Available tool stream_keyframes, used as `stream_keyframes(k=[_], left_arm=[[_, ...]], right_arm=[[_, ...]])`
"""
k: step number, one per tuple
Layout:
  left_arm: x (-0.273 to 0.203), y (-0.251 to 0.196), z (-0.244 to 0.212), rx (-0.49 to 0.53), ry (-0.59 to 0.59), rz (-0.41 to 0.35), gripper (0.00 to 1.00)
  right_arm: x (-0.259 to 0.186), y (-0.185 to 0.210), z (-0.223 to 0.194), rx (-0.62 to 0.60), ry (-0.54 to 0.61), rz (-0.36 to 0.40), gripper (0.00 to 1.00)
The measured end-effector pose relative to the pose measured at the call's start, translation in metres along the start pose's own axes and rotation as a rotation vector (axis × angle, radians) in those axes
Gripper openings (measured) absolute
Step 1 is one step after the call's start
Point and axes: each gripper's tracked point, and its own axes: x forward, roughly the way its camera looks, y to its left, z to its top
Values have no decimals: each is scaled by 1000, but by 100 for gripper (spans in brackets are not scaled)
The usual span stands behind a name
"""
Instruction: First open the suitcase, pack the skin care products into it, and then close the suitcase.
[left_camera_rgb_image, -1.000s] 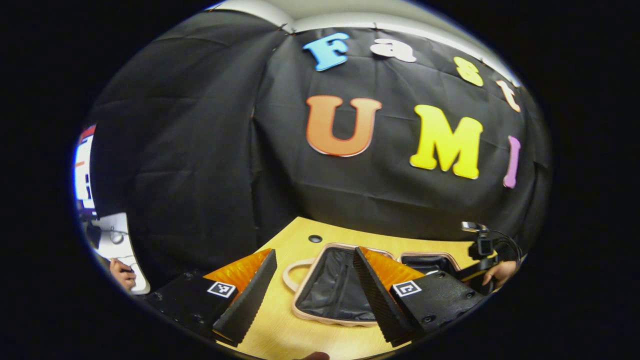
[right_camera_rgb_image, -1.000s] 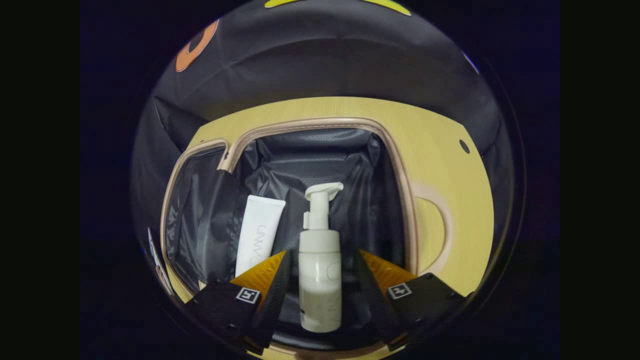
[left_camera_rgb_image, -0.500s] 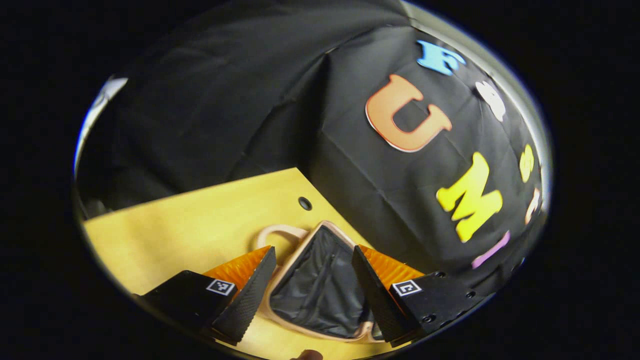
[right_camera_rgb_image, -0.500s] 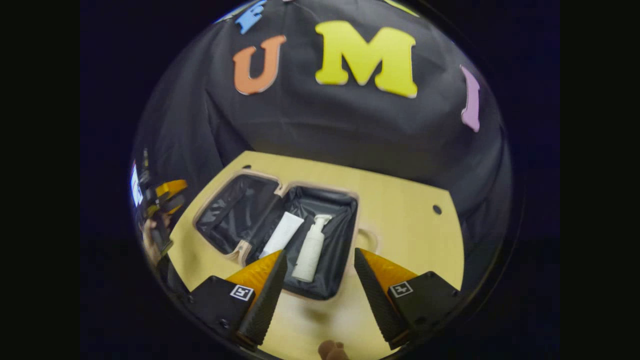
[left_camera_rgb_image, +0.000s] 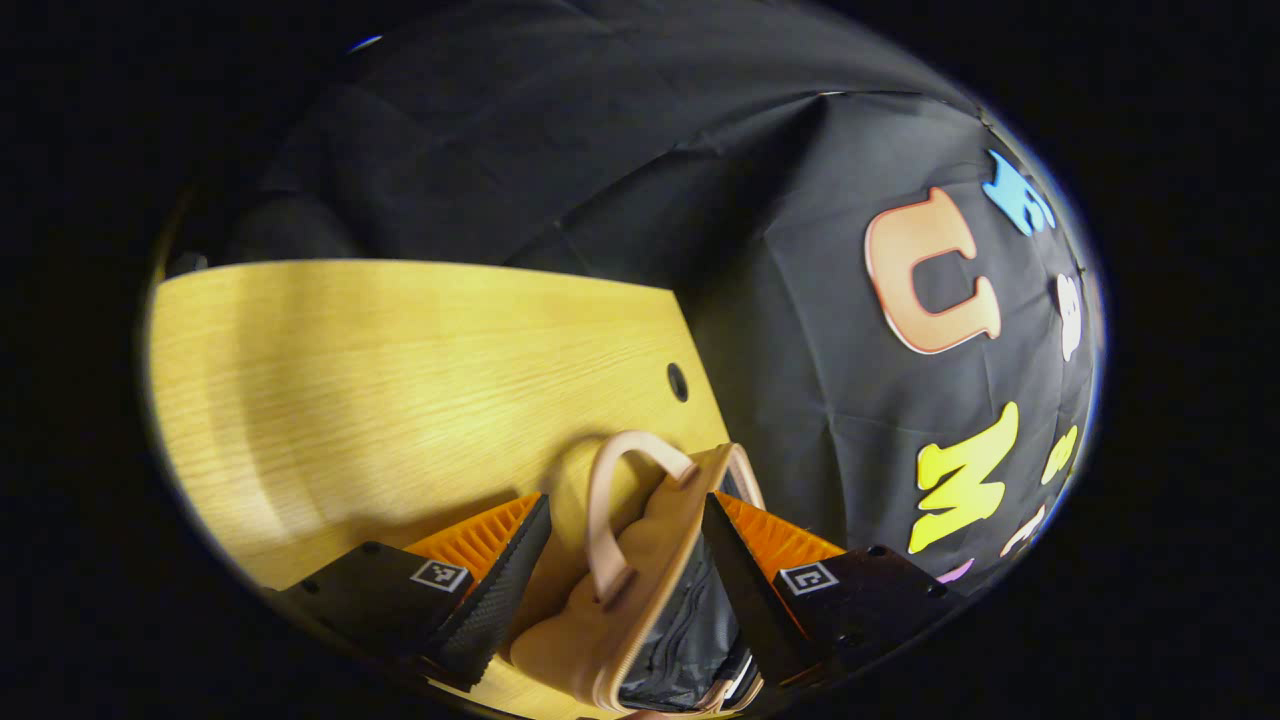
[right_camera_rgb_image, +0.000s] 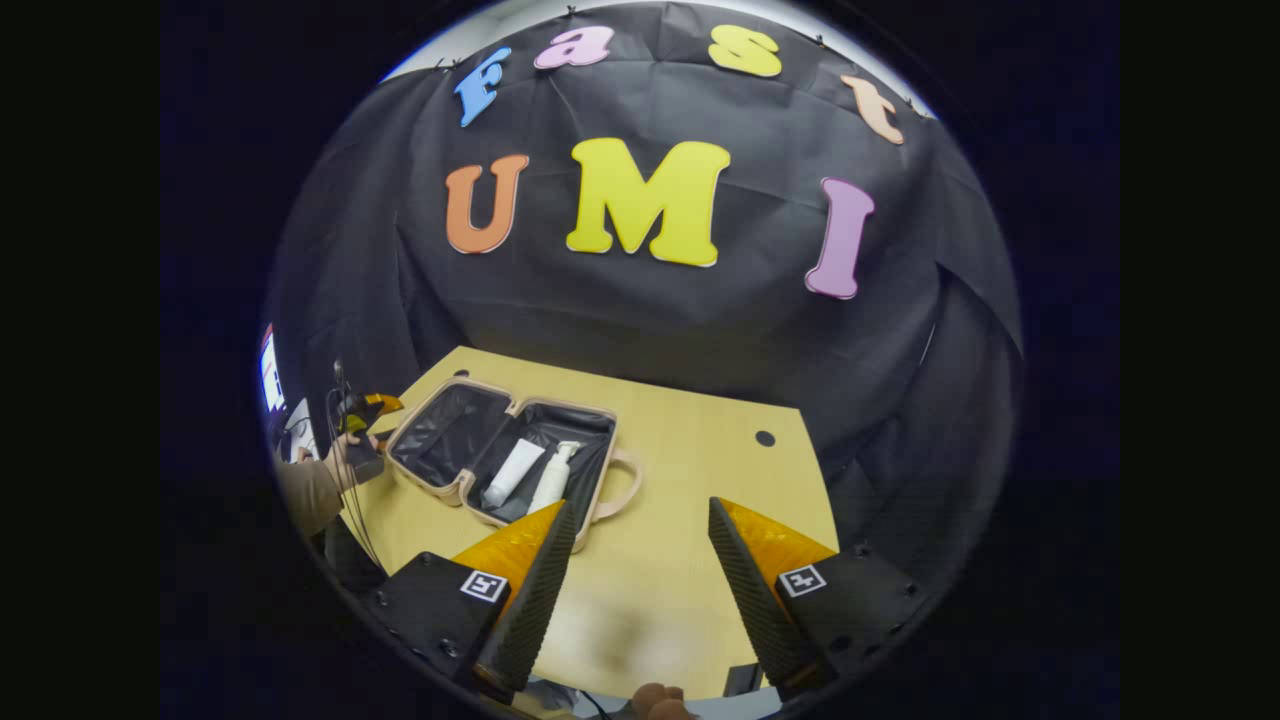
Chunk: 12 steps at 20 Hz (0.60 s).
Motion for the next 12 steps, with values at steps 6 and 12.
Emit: stream_keyframes(k=[6,12], left_arm=[[16,13,-6,-119,25,24,49],[16,7,-4,-146,46,12,9]], right_arm=[[-17,-19,-10,-35,0,-53,80],[-22,-39,-5,-28,-40,-98,80]])
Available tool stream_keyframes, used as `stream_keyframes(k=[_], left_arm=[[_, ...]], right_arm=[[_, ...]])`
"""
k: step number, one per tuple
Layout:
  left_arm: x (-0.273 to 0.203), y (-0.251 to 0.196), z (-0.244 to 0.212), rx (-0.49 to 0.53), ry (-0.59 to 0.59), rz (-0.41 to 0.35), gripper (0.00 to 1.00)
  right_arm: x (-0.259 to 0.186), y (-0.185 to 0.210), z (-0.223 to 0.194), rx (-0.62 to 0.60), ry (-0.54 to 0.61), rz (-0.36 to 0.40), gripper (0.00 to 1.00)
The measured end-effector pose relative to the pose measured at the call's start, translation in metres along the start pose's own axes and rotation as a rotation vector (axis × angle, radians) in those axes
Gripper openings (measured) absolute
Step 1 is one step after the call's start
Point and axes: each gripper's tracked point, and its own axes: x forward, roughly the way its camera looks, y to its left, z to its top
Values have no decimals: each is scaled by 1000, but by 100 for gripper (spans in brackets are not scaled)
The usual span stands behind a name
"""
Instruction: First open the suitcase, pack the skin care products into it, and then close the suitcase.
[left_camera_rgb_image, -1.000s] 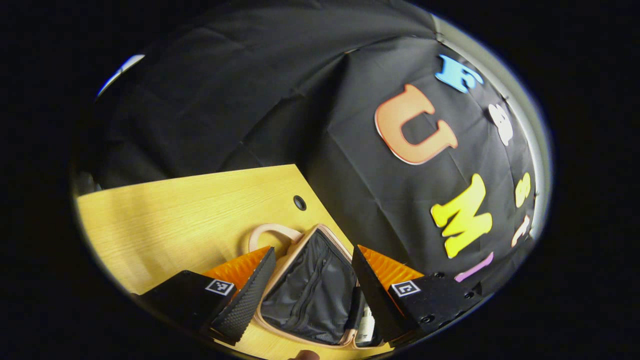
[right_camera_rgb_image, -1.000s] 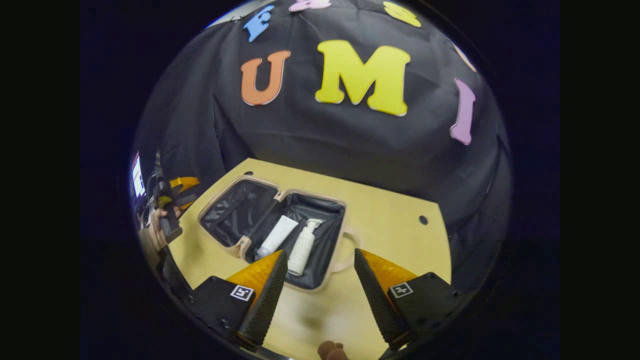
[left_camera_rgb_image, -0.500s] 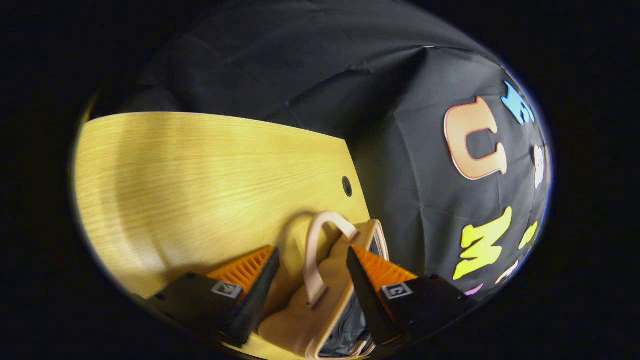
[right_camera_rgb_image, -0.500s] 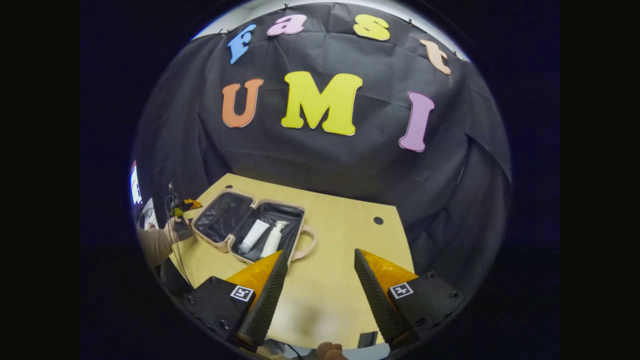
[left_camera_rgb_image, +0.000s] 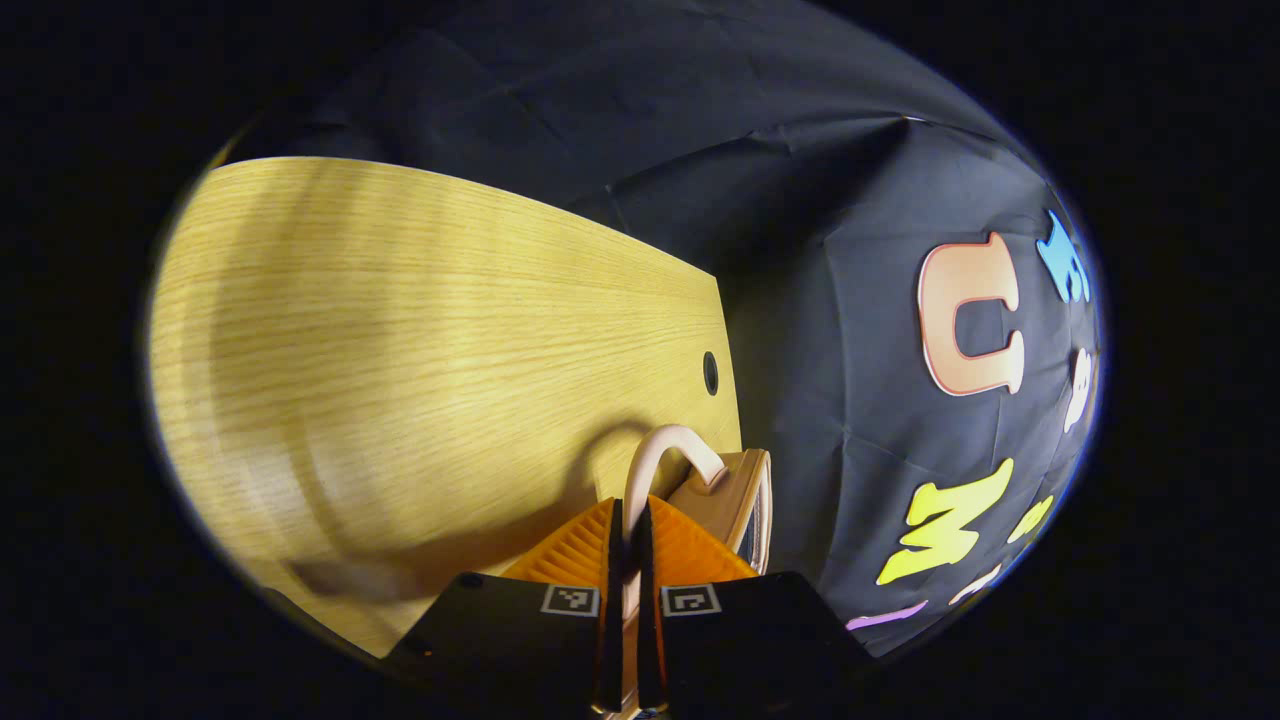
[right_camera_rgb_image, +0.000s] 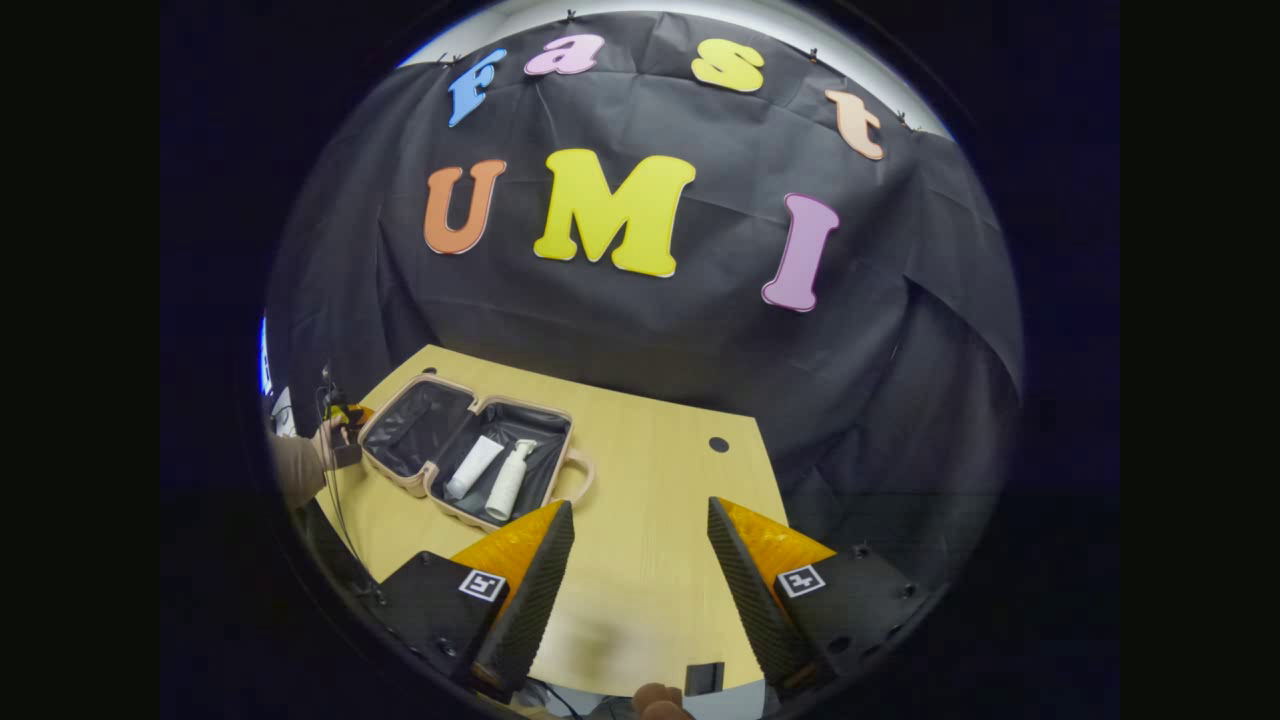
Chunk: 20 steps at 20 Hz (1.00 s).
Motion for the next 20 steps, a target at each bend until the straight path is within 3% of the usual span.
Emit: stream_keyframes(k=[4,10,12,20], left_arm=[[-10,-16,1,202,-52,64,3],[-54,-100,3,535,-200,58,3],[-67,-135,0,604,-258,48,3],[-107,-258,-83,908,-340,-34,3]], right_arm=[[-3,-12,2,-1,-45,-5,80],[-10,-32,10,-2,-122,8,80],[-11,-40,8,4,-138,27,80],[-12,-76,9,68,-198,72,80]])
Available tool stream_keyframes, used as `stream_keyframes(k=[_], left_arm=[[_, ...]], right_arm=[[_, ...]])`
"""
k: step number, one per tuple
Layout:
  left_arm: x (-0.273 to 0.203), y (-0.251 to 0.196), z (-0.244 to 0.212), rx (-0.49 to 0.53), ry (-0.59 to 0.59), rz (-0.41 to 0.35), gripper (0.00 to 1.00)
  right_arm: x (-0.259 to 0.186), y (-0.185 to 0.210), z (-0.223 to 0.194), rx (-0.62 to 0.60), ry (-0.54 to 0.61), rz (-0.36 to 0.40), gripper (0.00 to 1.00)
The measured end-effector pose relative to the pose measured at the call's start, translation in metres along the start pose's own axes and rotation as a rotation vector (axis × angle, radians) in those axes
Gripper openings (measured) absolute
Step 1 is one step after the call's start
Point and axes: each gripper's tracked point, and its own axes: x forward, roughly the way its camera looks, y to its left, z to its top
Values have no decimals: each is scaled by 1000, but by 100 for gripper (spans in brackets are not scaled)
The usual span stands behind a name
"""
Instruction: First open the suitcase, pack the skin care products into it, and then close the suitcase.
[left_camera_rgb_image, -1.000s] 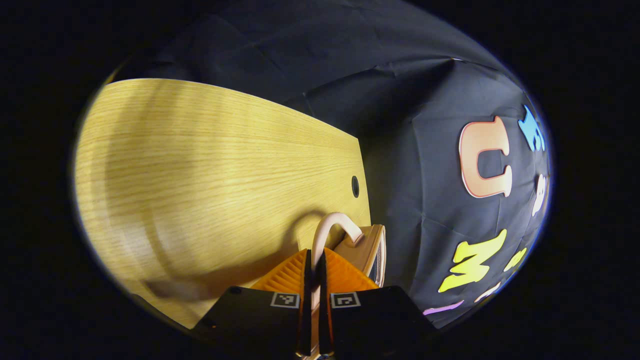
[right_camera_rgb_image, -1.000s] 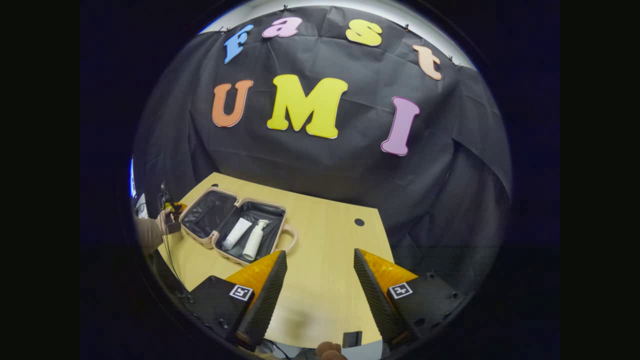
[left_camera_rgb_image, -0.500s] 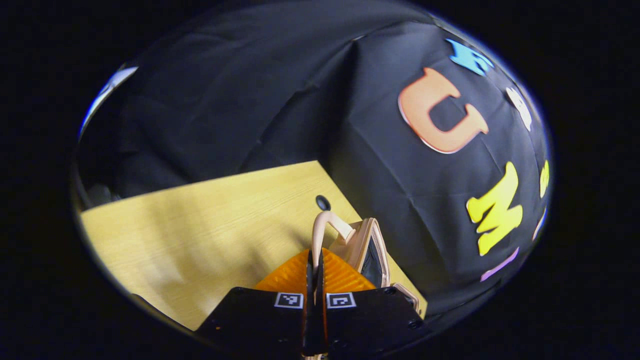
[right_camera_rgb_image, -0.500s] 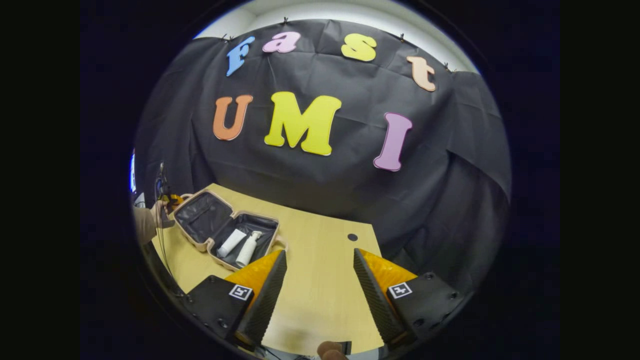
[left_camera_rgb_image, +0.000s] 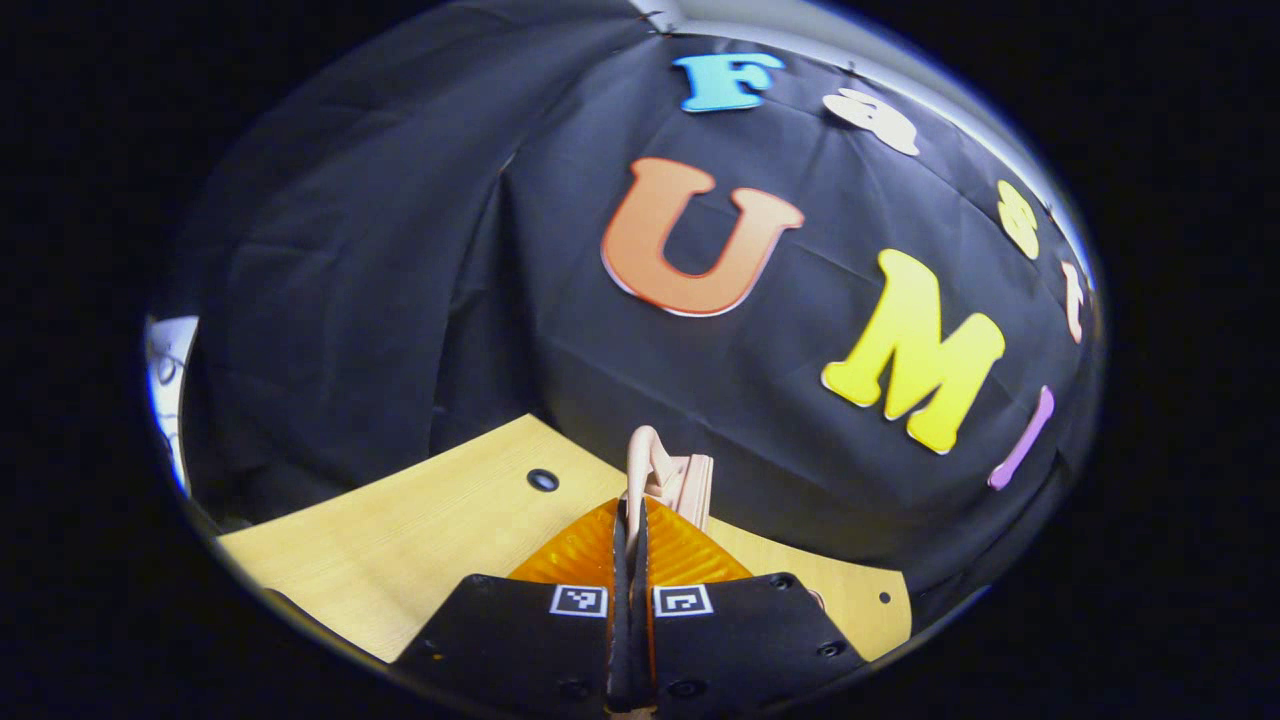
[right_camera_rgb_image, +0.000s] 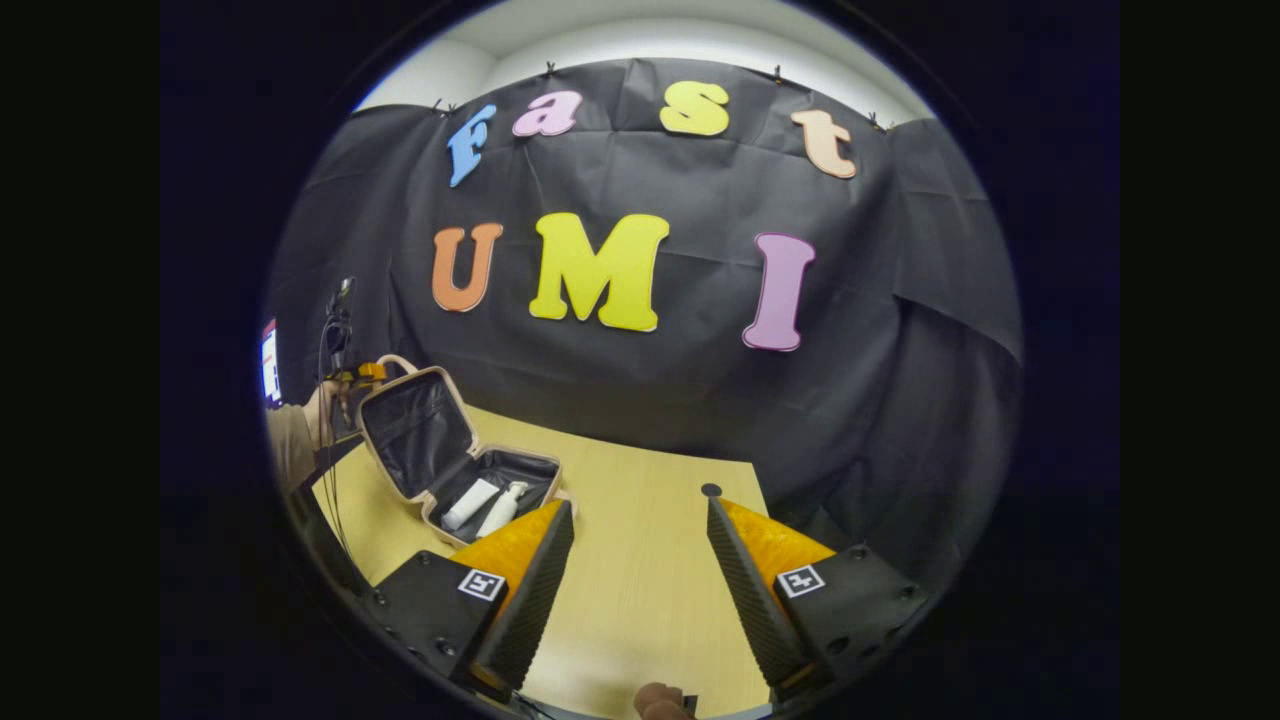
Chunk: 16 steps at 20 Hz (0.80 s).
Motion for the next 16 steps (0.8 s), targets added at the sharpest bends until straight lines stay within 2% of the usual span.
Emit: stream_keyframes(k=[5,8,13,16], left_arm=[[-13,-81,-6,172,-26,-17,3],[-28,-132,-24,214,-26,-74,3],[-45,-208,-82,283,32,-160,3],[-51,-235,-124,308,88,-200,3]], right_arm=[[-4,-28,-6,17,-7,20,80],[-6,-41,-9,4,-18,23,80],[-8,-62,-11,-2,-32,24,79],[-17,-77,-16,-15,-28,22,80]])
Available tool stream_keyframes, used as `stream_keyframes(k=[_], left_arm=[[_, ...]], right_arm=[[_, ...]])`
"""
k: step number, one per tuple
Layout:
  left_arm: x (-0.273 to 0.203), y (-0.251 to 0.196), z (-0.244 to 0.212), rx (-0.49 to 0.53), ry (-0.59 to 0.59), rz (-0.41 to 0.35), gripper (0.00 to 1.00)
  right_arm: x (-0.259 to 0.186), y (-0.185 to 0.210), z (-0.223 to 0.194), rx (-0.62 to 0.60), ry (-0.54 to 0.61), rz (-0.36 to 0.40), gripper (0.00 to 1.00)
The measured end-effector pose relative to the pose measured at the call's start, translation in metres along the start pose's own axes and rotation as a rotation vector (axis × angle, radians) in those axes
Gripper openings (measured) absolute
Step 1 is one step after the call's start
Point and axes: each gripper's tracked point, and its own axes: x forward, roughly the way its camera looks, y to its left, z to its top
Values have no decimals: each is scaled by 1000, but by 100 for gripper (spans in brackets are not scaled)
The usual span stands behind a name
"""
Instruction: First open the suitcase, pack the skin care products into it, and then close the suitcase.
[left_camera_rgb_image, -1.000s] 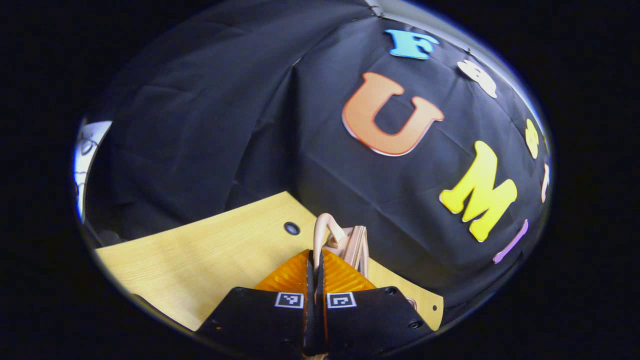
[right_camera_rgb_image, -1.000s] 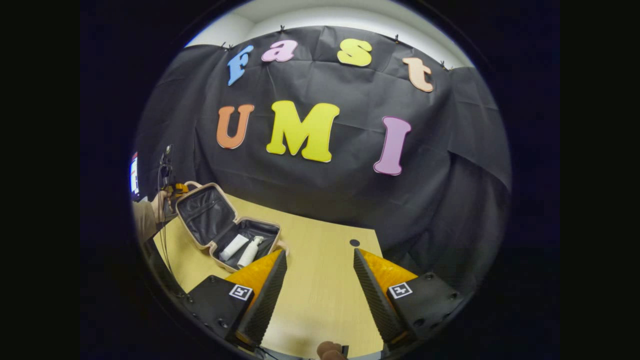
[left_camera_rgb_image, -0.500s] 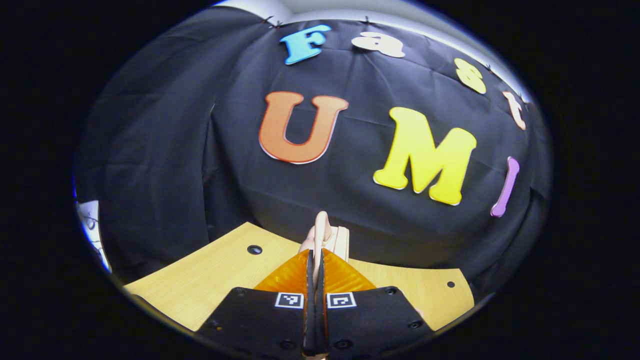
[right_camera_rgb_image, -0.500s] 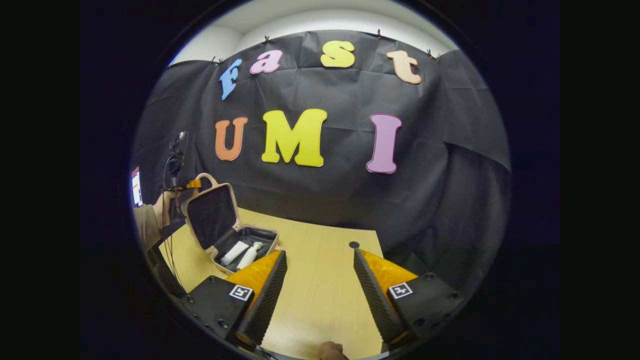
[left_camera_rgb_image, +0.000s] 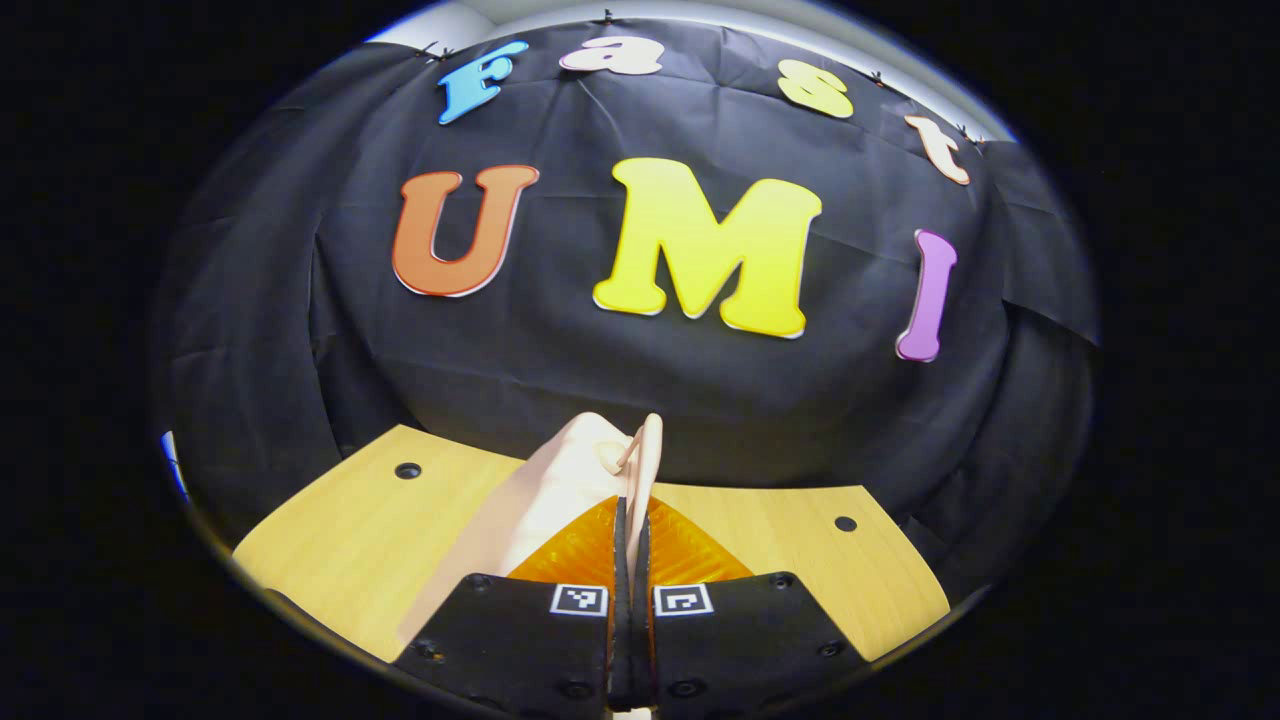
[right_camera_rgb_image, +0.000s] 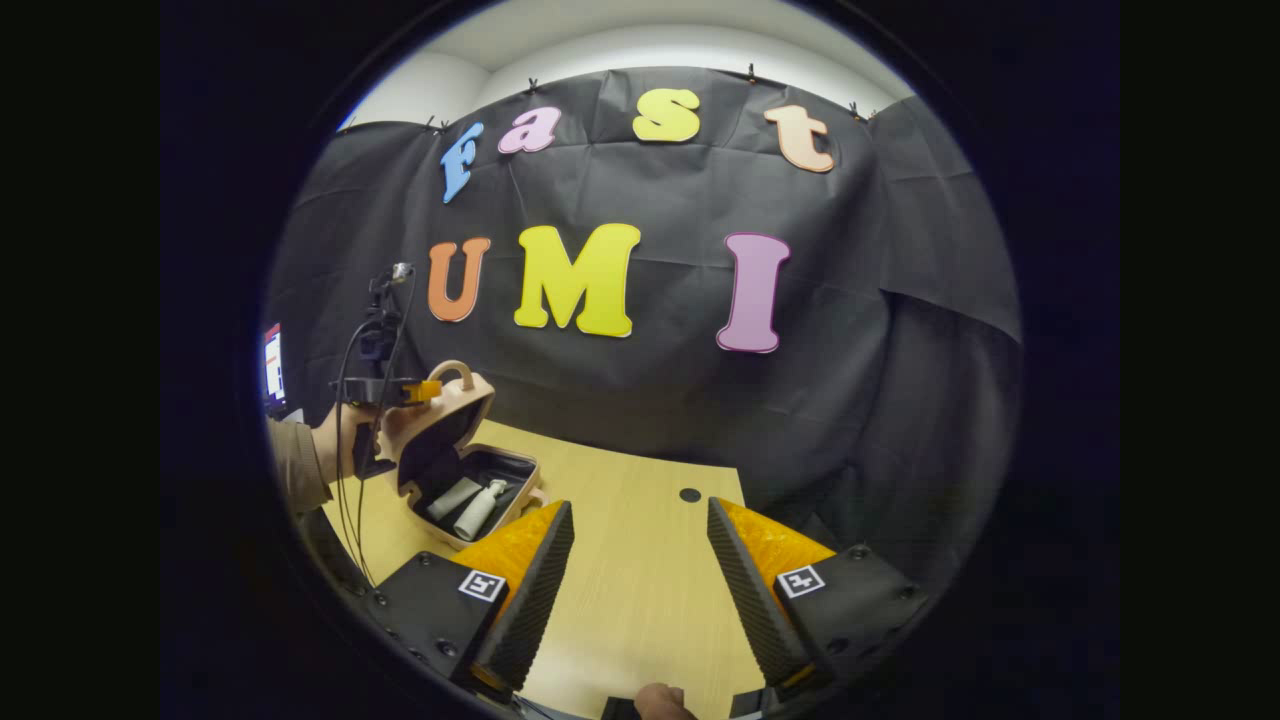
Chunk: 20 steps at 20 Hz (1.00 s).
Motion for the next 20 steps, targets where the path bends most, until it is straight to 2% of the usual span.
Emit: stream_keyframes(k=[5,10,14,17,19,20], left_arm=[[19,-51,-50,89,78,-58,3],[41,-86,-103,217,171,-79,3],[50,-98,-151,314,272,-63,3],[61,-95,-165,364,318,-39,4],[58,-95,-170,373,333,-14,5],[56,-100,-171,356,345,-17,10]], right_arm=[[-3,-25,-14,-7,18,-2,80],[1,-48,-35,15,59,1,80],[4,-61,-52,32,90,13,79],[4,-67,-60,56,103,35,80],[6,-70,-64,58,107,47,80],[7,-73,-65,60,107,52,80]])
